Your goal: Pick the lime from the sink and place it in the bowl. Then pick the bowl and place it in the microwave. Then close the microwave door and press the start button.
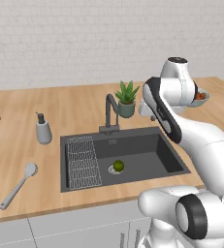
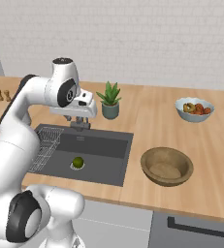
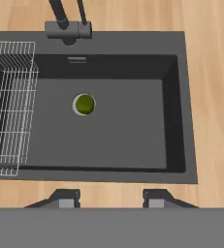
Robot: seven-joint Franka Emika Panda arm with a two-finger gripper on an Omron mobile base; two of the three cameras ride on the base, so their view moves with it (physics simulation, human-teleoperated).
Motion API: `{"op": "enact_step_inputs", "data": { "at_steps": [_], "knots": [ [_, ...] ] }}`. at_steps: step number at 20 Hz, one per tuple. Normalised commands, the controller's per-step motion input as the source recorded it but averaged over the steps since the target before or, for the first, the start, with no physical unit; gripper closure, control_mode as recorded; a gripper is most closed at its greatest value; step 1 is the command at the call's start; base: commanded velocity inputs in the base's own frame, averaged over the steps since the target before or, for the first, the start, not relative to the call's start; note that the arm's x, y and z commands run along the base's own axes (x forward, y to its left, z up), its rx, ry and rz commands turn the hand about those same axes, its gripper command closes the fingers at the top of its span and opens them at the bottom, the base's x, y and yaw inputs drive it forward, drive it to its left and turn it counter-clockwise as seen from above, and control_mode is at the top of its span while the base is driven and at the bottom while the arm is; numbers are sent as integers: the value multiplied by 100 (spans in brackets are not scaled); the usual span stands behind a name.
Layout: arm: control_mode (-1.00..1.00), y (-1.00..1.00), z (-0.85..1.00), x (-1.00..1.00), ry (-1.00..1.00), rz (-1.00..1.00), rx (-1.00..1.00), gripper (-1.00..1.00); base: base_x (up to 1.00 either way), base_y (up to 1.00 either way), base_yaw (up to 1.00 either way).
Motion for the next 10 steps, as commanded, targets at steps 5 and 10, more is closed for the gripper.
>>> {"op": "enact_step_inputs", "data": {
  "at_steps": [5, 10],
  "knots": [
    [-100, 0, -1, 0, 0, 0, 0, -100, 0, 0, 0],
    [-100, 8, -46, -20, 5, 2, 1, -100, 0, 0, 0]
  ]
}}
